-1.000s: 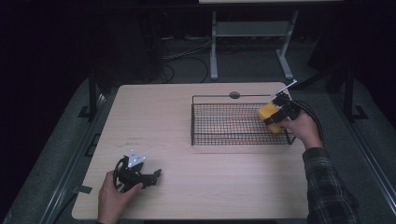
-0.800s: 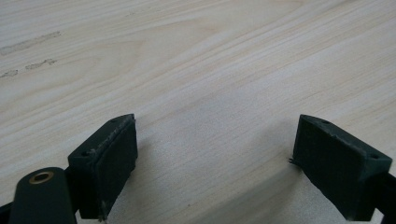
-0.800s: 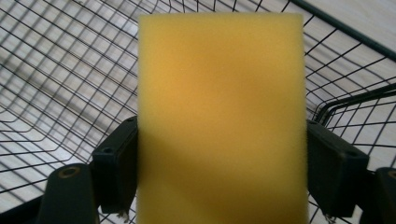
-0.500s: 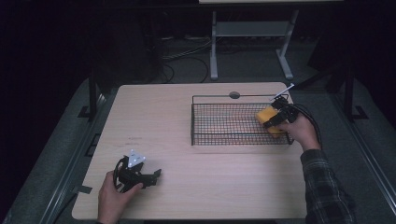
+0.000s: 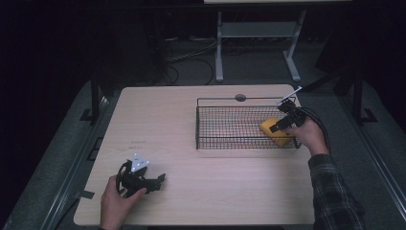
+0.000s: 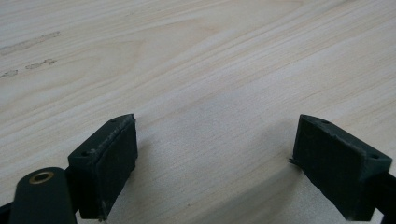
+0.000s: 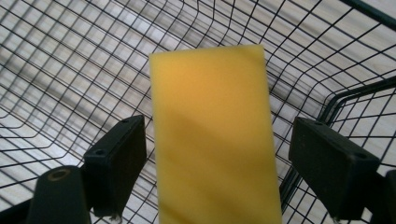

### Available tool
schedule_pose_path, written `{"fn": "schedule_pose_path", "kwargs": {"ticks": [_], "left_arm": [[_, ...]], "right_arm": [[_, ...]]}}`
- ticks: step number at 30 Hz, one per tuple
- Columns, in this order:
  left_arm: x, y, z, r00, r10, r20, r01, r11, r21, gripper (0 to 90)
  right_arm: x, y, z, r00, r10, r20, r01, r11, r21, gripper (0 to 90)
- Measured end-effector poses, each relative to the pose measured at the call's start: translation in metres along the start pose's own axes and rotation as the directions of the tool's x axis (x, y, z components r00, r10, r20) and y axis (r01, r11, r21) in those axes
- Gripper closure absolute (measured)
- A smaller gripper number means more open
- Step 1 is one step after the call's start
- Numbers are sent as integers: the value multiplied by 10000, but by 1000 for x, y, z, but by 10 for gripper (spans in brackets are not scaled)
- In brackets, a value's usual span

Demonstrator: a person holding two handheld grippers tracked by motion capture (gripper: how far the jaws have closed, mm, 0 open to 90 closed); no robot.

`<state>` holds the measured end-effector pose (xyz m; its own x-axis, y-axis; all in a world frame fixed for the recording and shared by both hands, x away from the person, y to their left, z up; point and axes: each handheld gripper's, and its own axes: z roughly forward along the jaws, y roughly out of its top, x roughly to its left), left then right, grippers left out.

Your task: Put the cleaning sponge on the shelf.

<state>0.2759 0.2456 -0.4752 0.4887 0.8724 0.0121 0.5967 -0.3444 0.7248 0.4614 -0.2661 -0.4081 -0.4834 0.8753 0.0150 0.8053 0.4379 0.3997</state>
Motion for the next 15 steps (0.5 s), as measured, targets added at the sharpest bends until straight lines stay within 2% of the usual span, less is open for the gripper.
{"fn": "schedule_pose_path", "kwargs": {"ticks": [9,15], "left_arm": [[0,0,0,10000,-14,-6,14,10000,-8,129],[0,0,0,10000,-18,-8,18,10000,-9,129]], "right_arm": [[6,-6,-19,9998,17,-190,-28,9982,-602,181],[11,-16,-35,9998,-45,-211,22,9945,-1049,181]]}}
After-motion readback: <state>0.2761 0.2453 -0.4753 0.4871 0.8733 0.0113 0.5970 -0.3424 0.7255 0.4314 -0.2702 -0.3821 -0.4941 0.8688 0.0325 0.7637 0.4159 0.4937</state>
